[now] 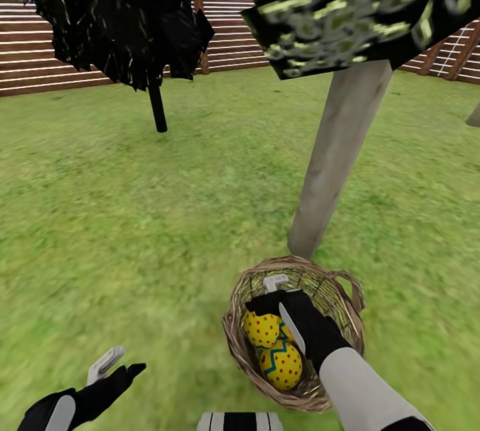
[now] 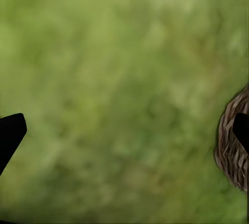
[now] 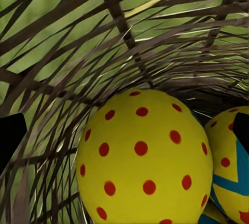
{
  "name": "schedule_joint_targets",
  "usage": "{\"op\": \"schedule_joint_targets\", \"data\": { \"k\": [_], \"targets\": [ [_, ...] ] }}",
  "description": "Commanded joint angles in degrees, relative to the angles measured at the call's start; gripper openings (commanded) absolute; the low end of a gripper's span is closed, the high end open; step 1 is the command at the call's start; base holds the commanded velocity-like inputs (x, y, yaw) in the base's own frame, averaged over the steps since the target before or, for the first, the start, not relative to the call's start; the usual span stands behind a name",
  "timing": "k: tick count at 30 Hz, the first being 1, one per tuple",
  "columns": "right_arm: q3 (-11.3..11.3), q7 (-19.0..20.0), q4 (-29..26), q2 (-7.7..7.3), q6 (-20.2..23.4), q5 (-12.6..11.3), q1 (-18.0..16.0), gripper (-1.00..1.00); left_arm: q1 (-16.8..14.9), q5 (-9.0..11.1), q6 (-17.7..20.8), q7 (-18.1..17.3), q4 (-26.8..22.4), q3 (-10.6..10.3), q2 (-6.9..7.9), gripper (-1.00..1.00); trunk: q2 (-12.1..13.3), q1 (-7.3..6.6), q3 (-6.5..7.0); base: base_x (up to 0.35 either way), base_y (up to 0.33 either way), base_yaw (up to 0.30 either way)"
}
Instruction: Take the three Easter eggs out of the wicker basket on the lawn in the garden, then place them on the lawn next to a single tree (choose any tree) so that all three eggs are next to the same tree and none are left in the basket.
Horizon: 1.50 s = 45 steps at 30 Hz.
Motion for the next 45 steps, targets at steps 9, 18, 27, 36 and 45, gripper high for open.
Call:
{"op": "schedule_joint_targets", "data": {
  "k": [9, 18, 27, 36, 45],
  "targets": [
    [0.0, 0.1, -0.1, -0.01, 0.3, 0.1, 0.0, 1.00, 0.0, 0.3, 0.8, -0.4, 0.0, 0.1, -0.37, 1.00, 0.0, -0.01, -0.04, 0.007, 0.005, 0.000],
    [0.0, 0.1, -0.1, -0.07, 0.2, 0.1, 0.0, 1.00, 0.0, 0.4, 0.9, -0.8, -0.2, 0.1, -0.41, 1.00, -0.1, 0.15, -1.37, 0.000, 0.000, 0.000],
    [0.0, -0.1, -0.9, -0.13, -0.3, 0.3, -0.6, 1.00, 1.2, 0.6, 0.7, -0.7, -0.5, 0.2, 0.54, 1.00, -0.1, 0.15, -1.37, 0.000, 0.000, 0.000],
    [0.0, -0.1, -0.9, -0.13, -0.3, 0.3, -0.6, 1.00, 1.2, 0.6, 0.7, -0.7, -0.5, 0.2, 0.54, 1.00, -0.1, 0.15, -1.37, 0.000, 0.000, 0.000],
    [0.0, -0.1, -1.2, -0.22, -0.2, 0.3, -0.5, 1.00, 1.3, 0.5, 0.8, -0.5, -0.4, 0.0, 0.70, 1.00, -0.1, 0.20, -1.82, 0.000, 0.000, 0.000]
  ]
}}
